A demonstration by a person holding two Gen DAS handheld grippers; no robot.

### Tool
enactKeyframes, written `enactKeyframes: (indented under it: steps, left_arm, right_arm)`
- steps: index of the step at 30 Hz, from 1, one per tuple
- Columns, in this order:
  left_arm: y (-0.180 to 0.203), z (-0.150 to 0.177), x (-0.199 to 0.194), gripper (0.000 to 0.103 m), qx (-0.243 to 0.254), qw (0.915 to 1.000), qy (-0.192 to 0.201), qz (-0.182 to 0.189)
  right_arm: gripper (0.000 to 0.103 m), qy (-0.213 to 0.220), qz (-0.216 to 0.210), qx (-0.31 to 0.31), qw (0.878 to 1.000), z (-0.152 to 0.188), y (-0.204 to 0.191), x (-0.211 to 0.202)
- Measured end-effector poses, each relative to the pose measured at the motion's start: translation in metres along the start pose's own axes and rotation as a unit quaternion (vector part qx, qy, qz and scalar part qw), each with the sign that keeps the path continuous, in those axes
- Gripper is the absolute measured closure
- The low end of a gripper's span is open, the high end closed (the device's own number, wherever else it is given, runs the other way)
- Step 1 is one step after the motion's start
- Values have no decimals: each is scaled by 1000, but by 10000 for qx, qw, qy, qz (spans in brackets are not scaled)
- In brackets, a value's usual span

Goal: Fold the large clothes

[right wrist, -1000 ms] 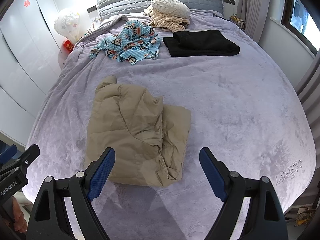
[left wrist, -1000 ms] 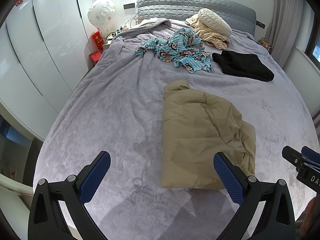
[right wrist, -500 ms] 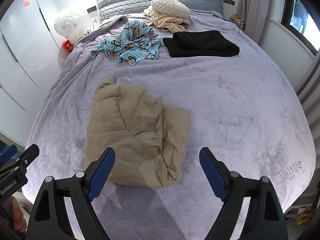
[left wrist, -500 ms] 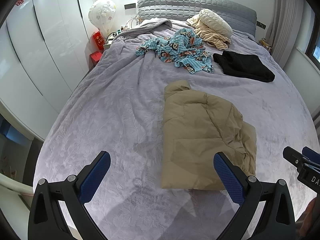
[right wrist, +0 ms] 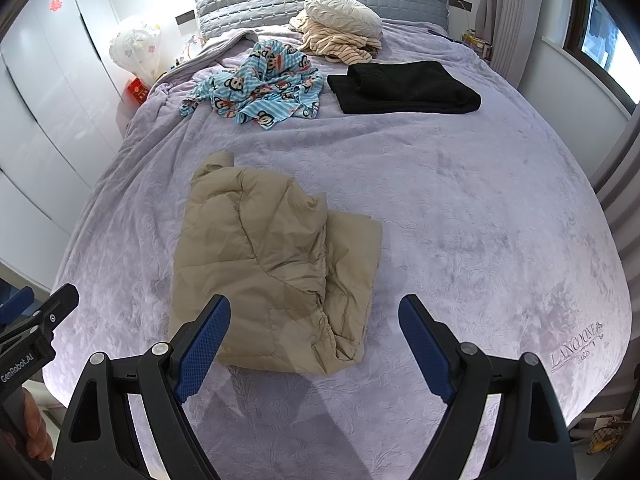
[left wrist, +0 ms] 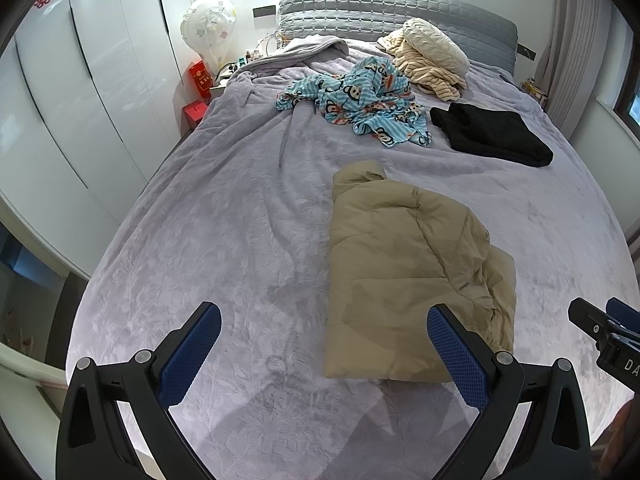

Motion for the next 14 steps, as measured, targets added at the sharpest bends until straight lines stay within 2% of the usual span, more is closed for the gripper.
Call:
enactKeyframes:
  steps: [14]
  left_arm:
    - [3, 2, -7, 0, 40, 9999, 158, 31]
  right_arm:
    - [15, -27, -16, -40, 10000, 0, 4, 1]
Point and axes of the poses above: each gripper's, at about its wrist camera, not at the fingertips, and x roughly the way its jaws point, y to its right, z to its underside, the point moved 9 cm from there along x, roughly the way its jaws point, and after that the axes turned 11 degrees about -x, right-handed, at the moved point
